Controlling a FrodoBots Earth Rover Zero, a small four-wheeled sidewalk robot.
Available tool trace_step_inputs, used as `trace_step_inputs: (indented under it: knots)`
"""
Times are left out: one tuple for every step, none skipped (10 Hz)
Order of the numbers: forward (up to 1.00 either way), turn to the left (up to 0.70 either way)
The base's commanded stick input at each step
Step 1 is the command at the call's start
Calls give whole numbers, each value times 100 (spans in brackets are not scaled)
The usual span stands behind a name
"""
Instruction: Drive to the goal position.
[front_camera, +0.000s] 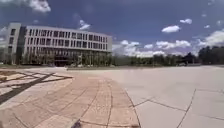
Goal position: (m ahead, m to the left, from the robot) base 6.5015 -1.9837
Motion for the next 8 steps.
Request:
trace_step_inputs:
  knots:
    - [70, 0]
    - [70, 0]
    - [70, 0]
    - [70, 0]
    - [70, 0]
    - [70, 0]
    - [70, 0]
    - [70, 0]
